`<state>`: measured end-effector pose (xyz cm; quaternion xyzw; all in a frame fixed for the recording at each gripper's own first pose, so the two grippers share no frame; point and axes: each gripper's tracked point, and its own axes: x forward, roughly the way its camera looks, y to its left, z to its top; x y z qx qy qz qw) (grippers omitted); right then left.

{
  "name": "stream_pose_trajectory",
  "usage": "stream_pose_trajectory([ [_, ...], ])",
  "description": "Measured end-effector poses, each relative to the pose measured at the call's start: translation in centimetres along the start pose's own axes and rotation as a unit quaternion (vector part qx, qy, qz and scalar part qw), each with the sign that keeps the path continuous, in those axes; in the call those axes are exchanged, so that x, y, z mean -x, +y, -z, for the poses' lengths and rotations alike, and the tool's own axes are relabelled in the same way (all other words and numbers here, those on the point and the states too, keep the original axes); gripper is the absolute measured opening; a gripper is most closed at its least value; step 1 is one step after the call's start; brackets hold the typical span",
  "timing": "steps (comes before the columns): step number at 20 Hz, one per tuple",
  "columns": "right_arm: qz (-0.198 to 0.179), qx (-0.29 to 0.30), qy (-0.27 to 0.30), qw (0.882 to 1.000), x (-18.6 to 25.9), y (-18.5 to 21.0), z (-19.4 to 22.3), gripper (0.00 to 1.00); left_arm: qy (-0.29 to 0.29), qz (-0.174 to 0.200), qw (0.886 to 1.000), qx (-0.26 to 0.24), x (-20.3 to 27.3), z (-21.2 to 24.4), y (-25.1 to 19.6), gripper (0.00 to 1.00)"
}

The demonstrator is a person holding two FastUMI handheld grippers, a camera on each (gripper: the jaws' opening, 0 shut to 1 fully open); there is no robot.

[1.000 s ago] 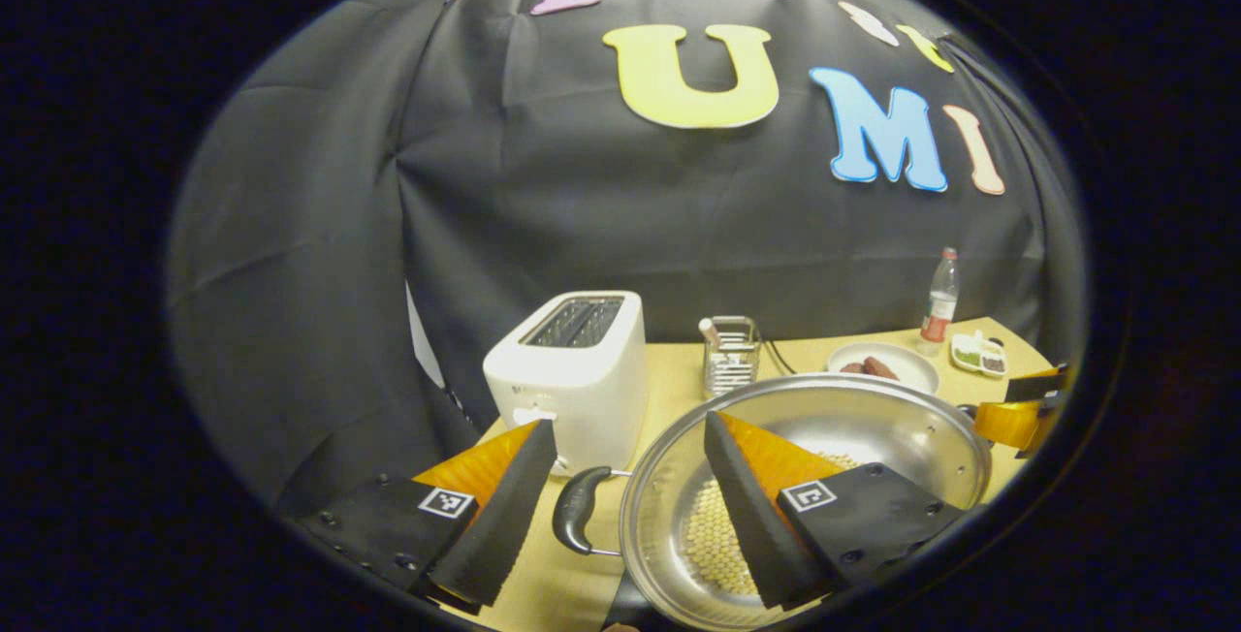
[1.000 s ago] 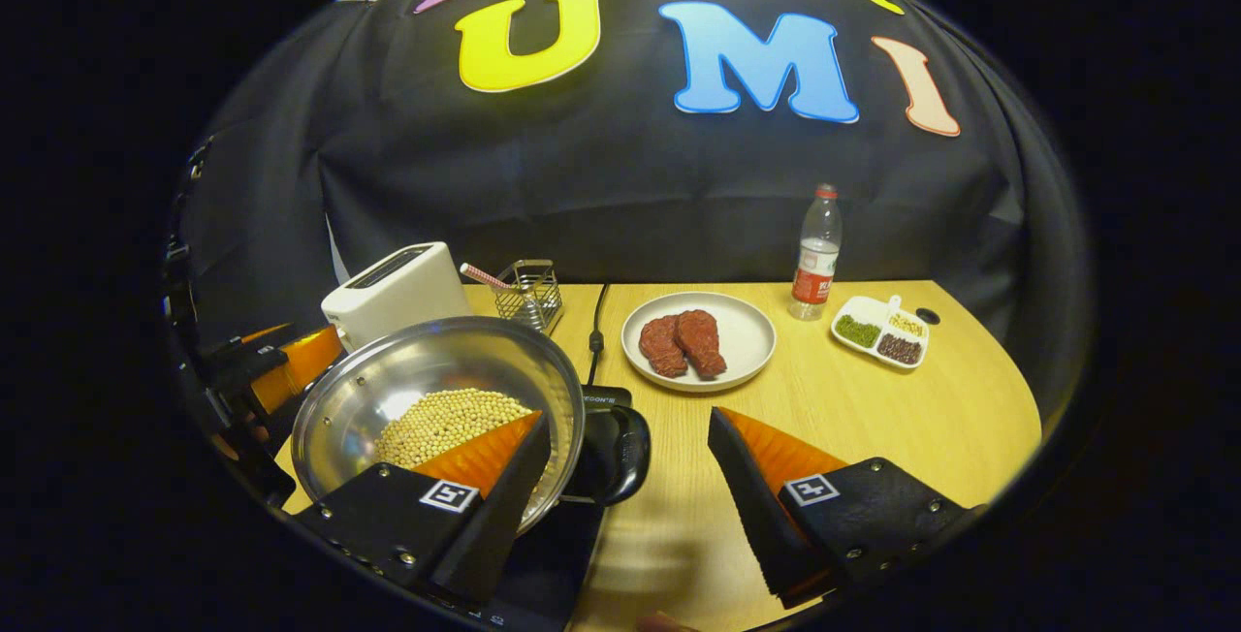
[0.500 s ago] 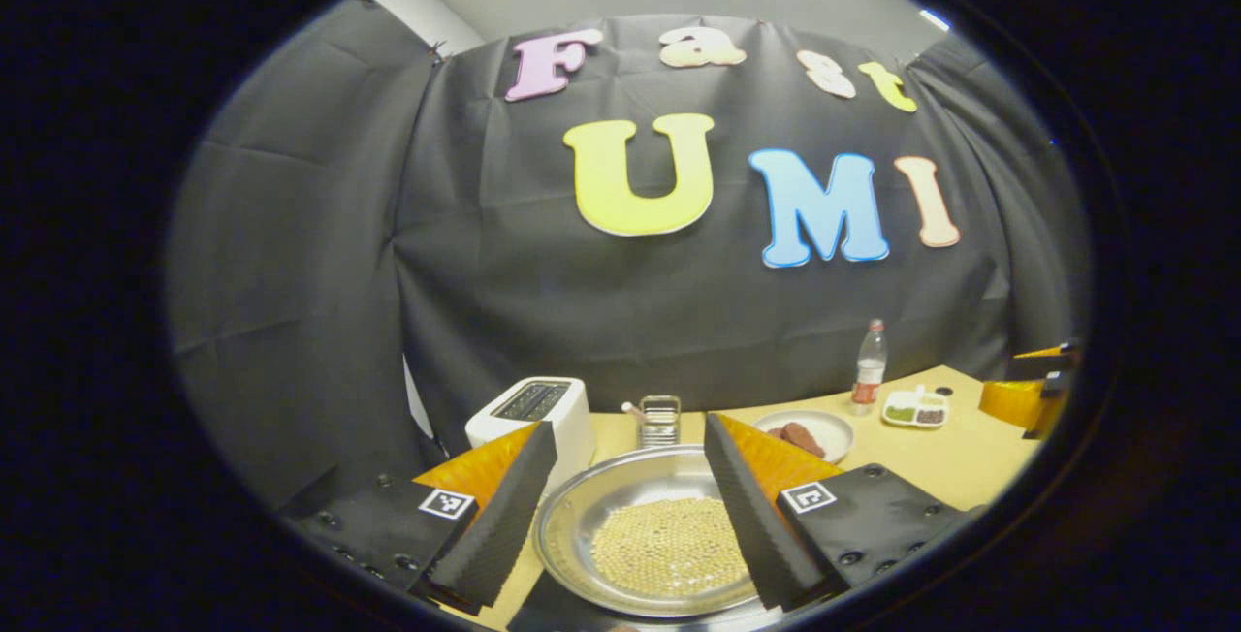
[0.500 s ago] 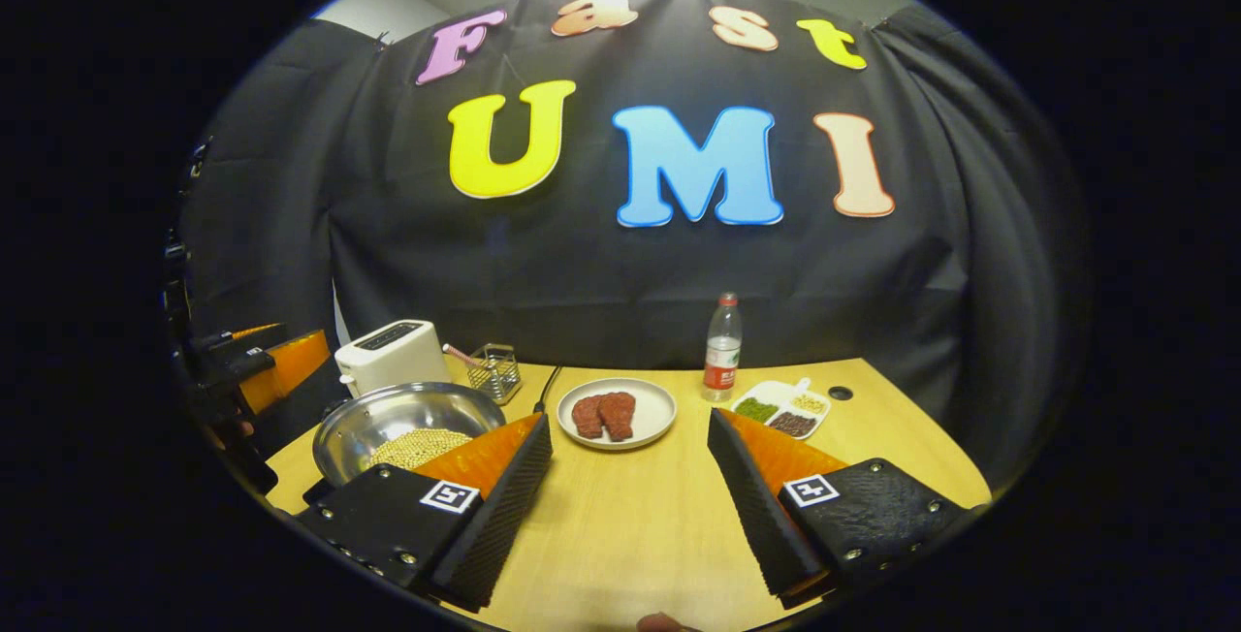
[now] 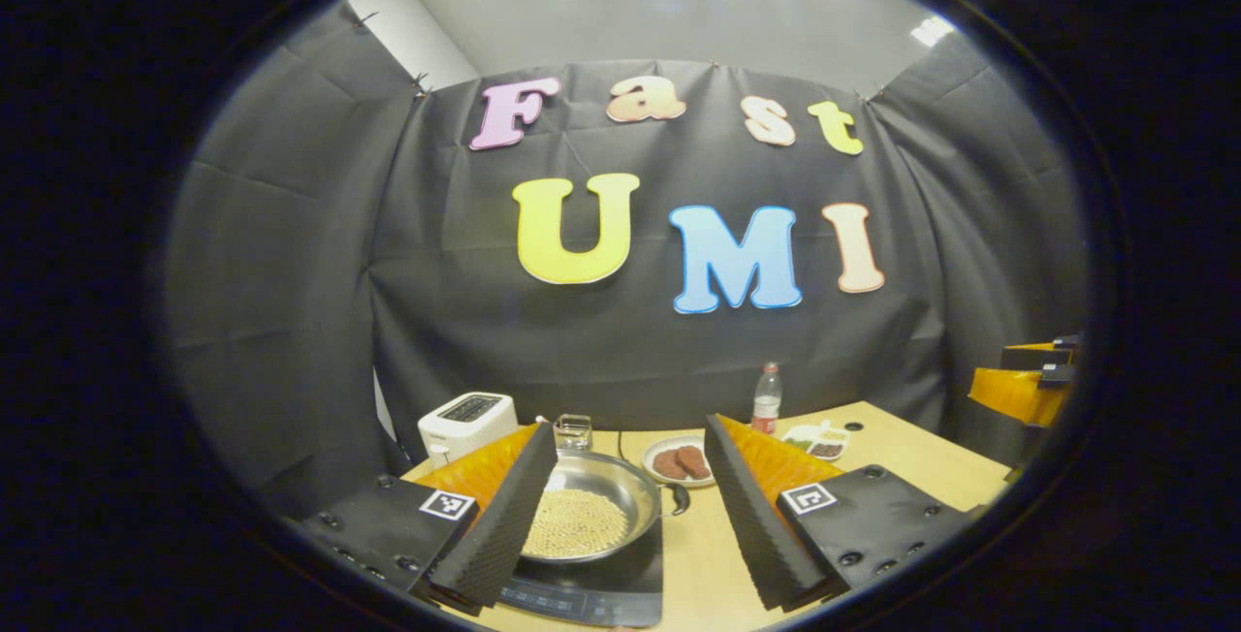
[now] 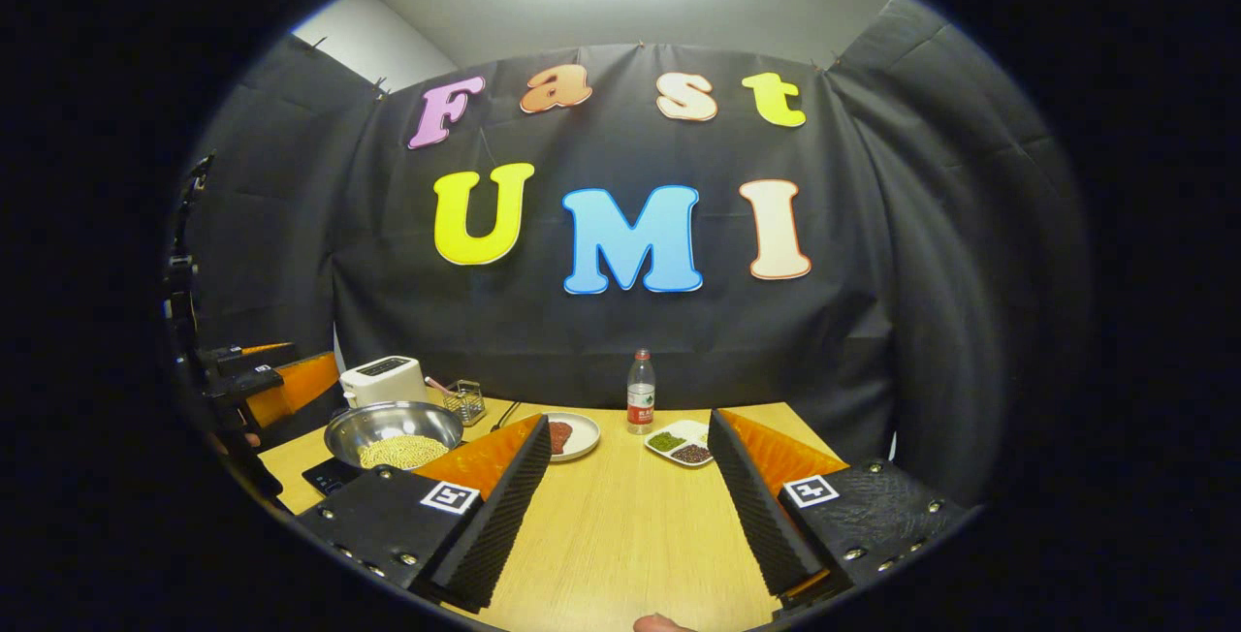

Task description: First push the handle of the pot to place it horizontally, then grasp the pot with both hands and set it on the induction cooktop.

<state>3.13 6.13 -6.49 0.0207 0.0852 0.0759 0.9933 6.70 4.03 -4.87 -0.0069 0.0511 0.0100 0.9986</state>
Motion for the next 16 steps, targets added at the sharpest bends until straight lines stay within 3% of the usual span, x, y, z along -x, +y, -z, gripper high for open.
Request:
stream_pose_trajectory([
  [3, -0.004, 0.001, -0.01, 1.0, 3.3, -1.4, -0.9, 0.98, -0.017, -0.001, 1.0, -0.005, 3.8, -2.3, -1.7, 0.93],
  [7, -0.006, 0.004, -0.019, 1.0, 6.4, -2.2, -1.7, 0.98, -0.031, 0.0, 1.0, -0.006, 7.5, -3.9, -2.6, 1.0],
  [11, 0.011, -0.013, -0.034, 0.999, 7.3, -2.9, -2.9, 0.98, -0.046, 0.009, 0.999, -0.014, 9.4, -4.4, -2.4, 1.0],
  [12, 0.017, -0.017, -0.029, 0.999, 7.4, -3.1, -3.0, 0.98, -0.042, 0.01, 0.999, -0.012, 9.6, -4.3, -2.1, 0.93],
  [13, 0.015, -0.022, -0.036, 0.999, 7.5, -2.6, -3.5, 0.98, -0.042, 0.015, 0.999, -0.01, 9.9, -4.1, -2.0, 0.93],
  [14, 0.018, -0.022, -0.045, 0.999, 7.4, -2.6, -4.3, 0.98, -0.047, 0.016, 0.999, -0.011, 9.9, -4.5, -1.7, 1.0],
  [15, 0.022, -0.018, -0.048, 0.998, 7.3, -2.8, -4.4, 0.98, -0.046, 0.012, 0.999, -0.016, 9.8, -4.5, -1.1, 0.93],
  [16, 0.025, -0.016, -0.049, 0.998, 7.3, -2.8, -4.5, 0.98, -0.042, 0.009, 0.999, -0.021, 10.0, -4.6, -0.5, 0.93],
])
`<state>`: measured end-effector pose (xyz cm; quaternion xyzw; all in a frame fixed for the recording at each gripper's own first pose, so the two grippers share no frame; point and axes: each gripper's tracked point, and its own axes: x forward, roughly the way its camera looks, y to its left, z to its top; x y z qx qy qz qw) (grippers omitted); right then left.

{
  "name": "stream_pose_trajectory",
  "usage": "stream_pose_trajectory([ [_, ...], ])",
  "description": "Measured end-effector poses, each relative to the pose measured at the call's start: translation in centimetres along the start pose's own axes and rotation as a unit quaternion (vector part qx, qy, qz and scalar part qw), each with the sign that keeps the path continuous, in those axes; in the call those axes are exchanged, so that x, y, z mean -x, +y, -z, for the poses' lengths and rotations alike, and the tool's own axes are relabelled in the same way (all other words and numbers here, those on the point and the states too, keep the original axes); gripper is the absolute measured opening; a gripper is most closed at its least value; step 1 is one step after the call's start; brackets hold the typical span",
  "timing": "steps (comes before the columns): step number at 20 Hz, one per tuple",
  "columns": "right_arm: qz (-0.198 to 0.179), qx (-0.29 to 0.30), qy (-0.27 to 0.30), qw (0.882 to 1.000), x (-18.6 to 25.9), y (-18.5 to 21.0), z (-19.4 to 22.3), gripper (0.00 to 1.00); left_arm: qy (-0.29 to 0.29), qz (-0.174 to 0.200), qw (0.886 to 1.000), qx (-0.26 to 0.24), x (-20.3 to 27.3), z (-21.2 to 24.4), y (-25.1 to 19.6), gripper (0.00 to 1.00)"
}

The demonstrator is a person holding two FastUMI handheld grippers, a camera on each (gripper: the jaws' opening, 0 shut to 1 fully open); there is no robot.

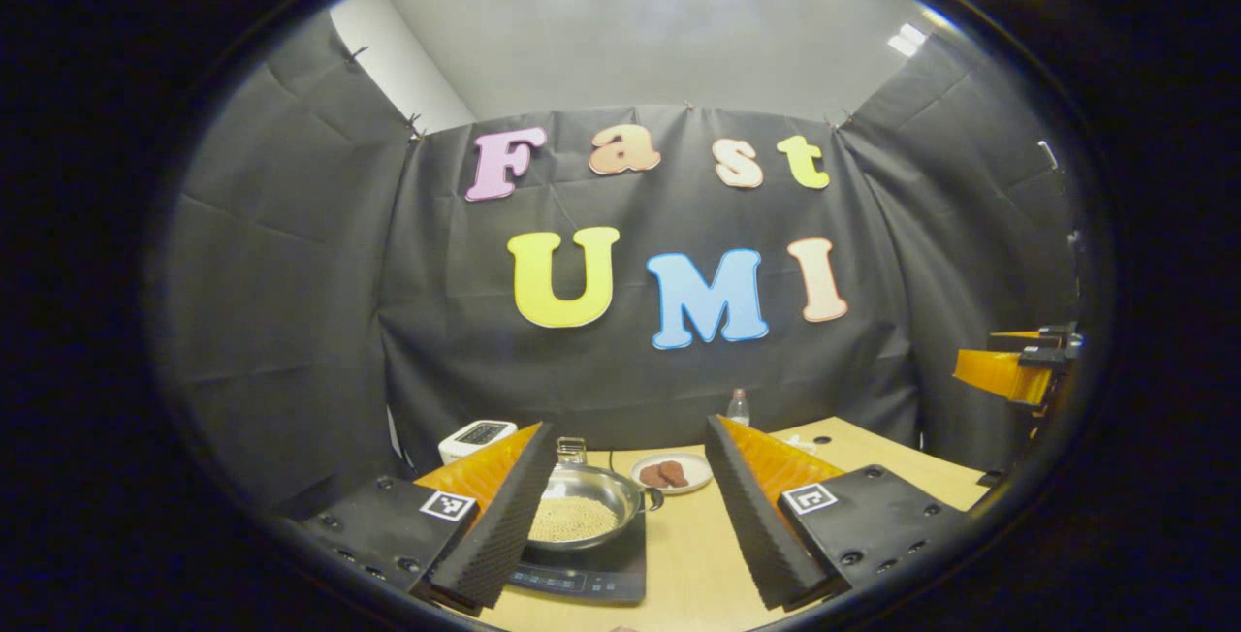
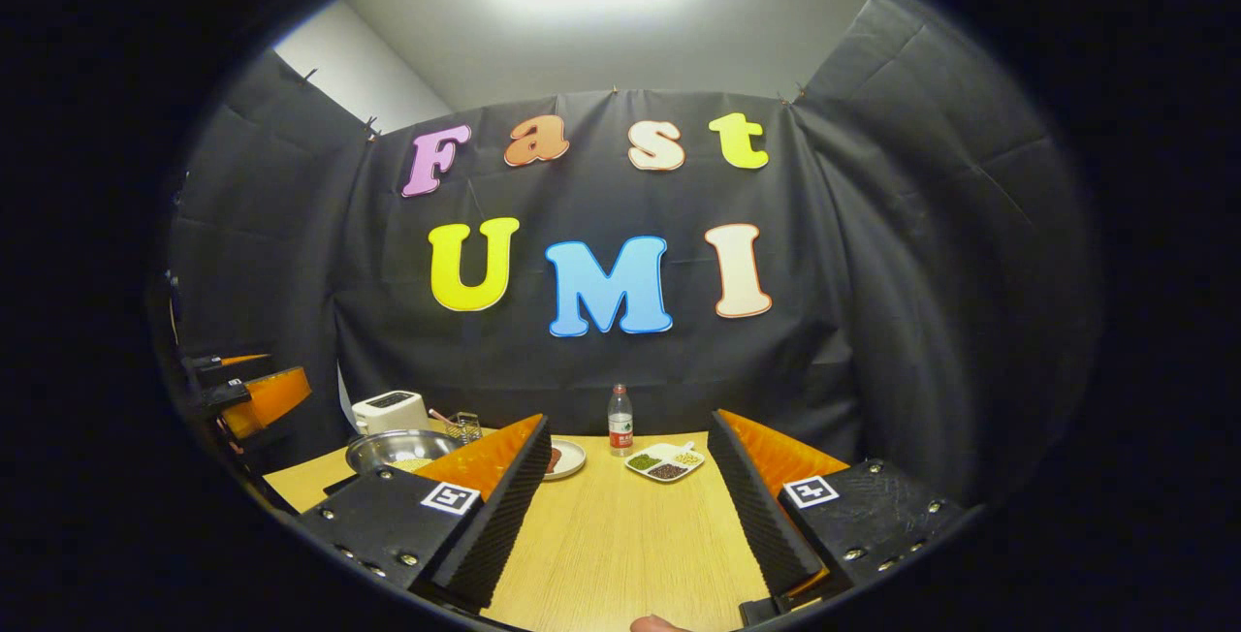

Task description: First push the handle of the pot to place it horizontally, then grasp the pot with both hands and set it on the induction cooktop.

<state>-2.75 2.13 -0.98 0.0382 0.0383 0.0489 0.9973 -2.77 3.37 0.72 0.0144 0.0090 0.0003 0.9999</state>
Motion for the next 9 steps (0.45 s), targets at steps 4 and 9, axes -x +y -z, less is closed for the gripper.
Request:
stream_pose_trajectory([
  [4, -0.005, -0.011, -0.004, 1.0, -0.6, 0.7, -0.4, 0.98, -0.009, -0.014, 1.0, -0.003, -0.1, -0.4, 1.4, 0.99],
  [9, -0.005, -0.005, -0.016, 1.0, -1.4, 0.6, -0.9, 0.98, -0.003, -0.027, 1.0, 0.008, 0.3, 0.5, 2.5, 0.99],
])
